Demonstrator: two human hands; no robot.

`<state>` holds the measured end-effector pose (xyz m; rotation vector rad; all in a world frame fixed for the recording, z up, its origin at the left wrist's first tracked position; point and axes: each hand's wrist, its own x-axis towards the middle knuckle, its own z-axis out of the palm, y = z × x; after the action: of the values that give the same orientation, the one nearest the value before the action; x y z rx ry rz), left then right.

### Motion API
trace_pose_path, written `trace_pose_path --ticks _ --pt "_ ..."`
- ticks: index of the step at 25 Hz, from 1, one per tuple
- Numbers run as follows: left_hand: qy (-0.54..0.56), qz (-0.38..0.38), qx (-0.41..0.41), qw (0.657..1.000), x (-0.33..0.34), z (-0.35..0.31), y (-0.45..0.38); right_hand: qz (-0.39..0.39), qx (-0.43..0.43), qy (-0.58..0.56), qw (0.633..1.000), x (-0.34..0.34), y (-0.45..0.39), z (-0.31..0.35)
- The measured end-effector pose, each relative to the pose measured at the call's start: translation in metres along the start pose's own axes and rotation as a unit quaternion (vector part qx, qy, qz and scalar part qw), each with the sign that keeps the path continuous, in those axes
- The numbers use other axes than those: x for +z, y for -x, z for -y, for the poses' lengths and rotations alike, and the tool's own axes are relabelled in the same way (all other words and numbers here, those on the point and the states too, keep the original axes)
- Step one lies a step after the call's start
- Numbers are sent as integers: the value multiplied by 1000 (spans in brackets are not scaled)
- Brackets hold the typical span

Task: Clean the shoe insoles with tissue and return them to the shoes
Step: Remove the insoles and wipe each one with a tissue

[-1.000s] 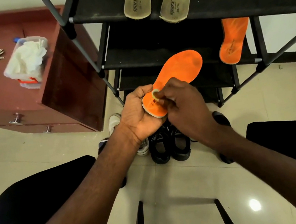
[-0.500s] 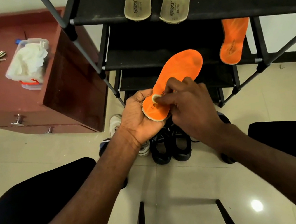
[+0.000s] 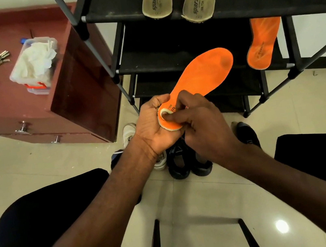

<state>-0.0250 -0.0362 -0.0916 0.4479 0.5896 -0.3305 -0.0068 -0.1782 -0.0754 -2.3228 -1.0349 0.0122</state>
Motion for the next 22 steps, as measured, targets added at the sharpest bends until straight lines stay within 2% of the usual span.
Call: trace_pose_path --ticks 1,3,5,8,10,12,14,17,19,22 --pt "0 8 -3 1000 0 1 1 -2 -10 31 999 -1 1 -1" --pt "-7 23 -1 1000 4 5 2 -30 33 90 995 -5 -6 -13" --pt "-6 16 2 1000 5 5 2 -22 73 71 995 -5 -9 -15" --pt "1 8 -5 1000 1 1 -1 8 3 2 1000 0 2 -2" --pt "-7 9 -2 1000 0 3 -1 -7 -4 67 998 -5 -1 -9" --pt "-13 14 7 1000 3 5 -2 -30 51 119 991 -10 -10 -20" --pt "-8 16 6 1000 3 6 -2 -19 69 83 994 -7 -10 -16" --pt "3 11 6 1000 -3 4 -2 12 -2 19 1000 -1 -2 -3" --pt "-1 18 7 1000 -4 5 -3 3 -6 83 997 -3 -5 -6" --pt "-12 18 10 1000 4 10 -2 -1 57 177 983 -11 -13 -15"
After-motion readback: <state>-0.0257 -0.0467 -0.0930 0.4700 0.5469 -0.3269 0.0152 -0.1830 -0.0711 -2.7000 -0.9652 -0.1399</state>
